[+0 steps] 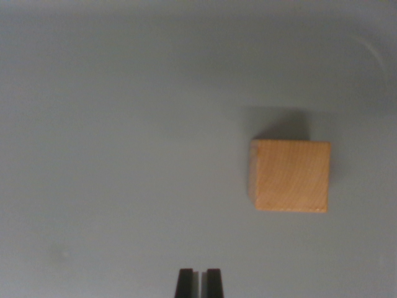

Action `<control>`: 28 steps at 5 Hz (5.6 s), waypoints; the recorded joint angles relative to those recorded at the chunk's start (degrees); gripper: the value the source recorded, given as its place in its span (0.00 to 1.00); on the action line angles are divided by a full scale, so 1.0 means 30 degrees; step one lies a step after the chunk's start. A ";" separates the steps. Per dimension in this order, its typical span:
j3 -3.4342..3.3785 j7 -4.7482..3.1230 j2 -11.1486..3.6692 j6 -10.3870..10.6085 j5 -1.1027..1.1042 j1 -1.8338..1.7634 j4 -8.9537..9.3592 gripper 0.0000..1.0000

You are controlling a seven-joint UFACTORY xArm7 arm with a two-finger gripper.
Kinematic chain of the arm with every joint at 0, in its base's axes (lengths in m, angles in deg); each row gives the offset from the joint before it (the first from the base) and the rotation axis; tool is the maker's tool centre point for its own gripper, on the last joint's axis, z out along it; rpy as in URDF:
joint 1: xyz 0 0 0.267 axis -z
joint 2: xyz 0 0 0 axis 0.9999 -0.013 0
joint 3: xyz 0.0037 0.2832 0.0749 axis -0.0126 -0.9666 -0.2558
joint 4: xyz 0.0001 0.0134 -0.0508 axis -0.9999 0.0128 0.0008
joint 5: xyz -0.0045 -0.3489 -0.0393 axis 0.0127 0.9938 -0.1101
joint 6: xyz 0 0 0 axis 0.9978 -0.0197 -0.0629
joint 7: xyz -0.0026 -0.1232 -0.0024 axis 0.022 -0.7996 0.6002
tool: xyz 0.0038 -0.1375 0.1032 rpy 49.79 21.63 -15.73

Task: Push wooden cube

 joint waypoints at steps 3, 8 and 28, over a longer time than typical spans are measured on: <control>0.0290 -0.0832 -0.0836 0.1650 -0.0256 0.0364 0.0953 0.00; 0.0545 -0.1561 -0.1568 0.3096 -0.0479 0.0682 0.1789 0.00; 0.0953 -0.2739 -0.2831 0.5410 -0.0847 0.1201 0.3039 1.00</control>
